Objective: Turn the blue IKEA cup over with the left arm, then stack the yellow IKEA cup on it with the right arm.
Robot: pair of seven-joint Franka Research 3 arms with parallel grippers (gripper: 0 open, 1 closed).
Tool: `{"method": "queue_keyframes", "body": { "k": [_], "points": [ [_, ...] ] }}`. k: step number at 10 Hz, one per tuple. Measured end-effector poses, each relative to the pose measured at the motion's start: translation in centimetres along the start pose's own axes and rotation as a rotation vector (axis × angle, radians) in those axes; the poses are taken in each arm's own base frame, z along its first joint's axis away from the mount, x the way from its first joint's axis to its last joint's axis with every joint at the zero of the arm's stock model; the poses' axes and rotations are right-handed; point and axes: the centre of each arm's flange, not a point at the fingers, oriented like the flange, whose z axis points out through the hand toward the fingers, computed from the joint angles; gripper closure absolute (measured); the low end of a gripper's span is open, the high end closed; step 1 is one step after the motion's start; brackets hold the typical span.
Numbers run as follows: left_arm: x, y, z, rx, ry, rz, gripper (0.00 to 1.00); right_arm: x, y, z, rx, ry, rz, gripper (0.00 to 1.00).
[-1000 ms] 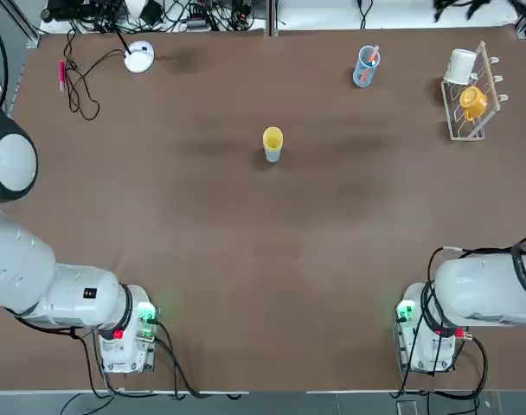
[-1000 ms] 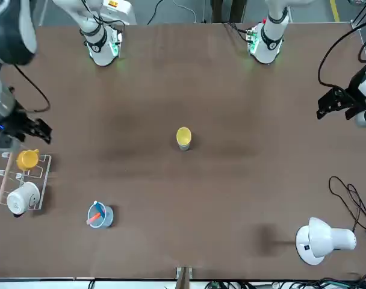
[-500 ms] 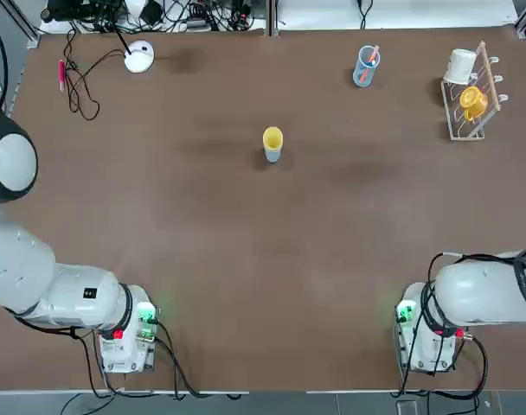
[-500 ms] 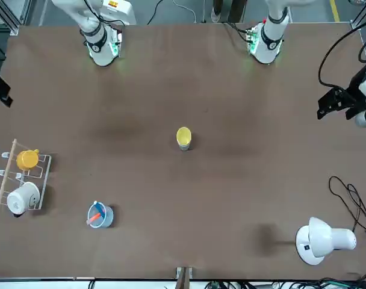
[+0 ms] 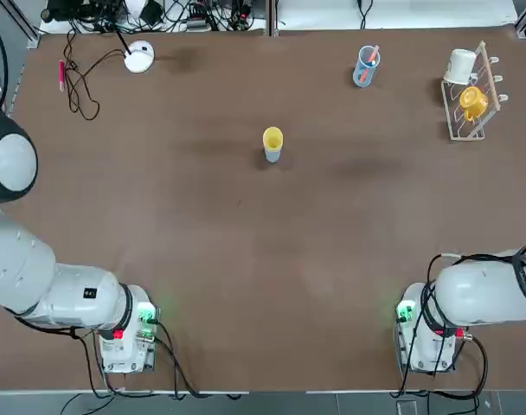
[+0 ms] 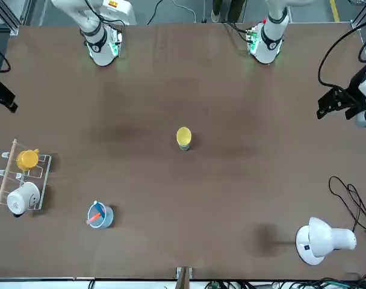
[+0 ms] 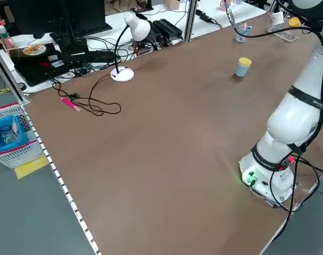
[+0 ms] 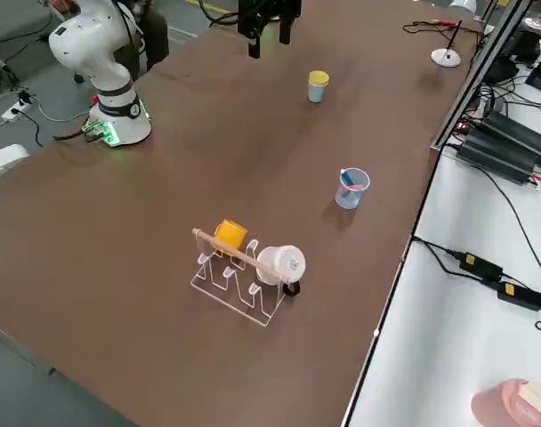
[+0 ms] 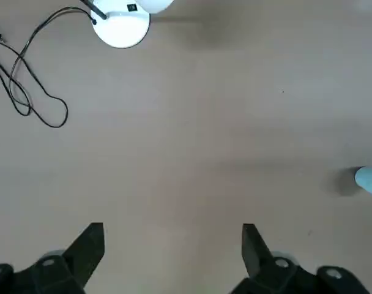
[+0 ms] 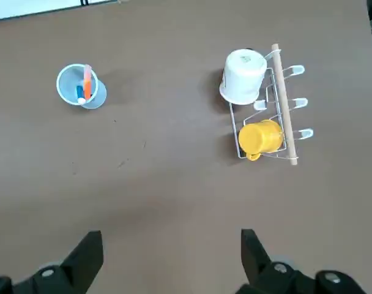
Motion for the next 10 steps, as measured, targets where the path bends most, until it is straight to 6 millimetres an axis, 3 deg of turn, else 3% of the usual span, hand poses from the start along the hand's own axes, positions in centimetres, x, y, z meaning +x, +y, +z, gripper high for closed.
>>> {"method": "queue_keyframes", "body": {
  "k": [3,10],
  "points": [
    [0.0,0.0,0.0,0.0,0.0,0.0,0.01,0.1,-1.8,1.3,0.01,0.008,0.022,0.0],
    [0.0,0.1,0.0,0.0,0.0,0.002,0.01,0.0,-2.3,1.2,0.012,0.008,0.028,0.0]
  ]
}}
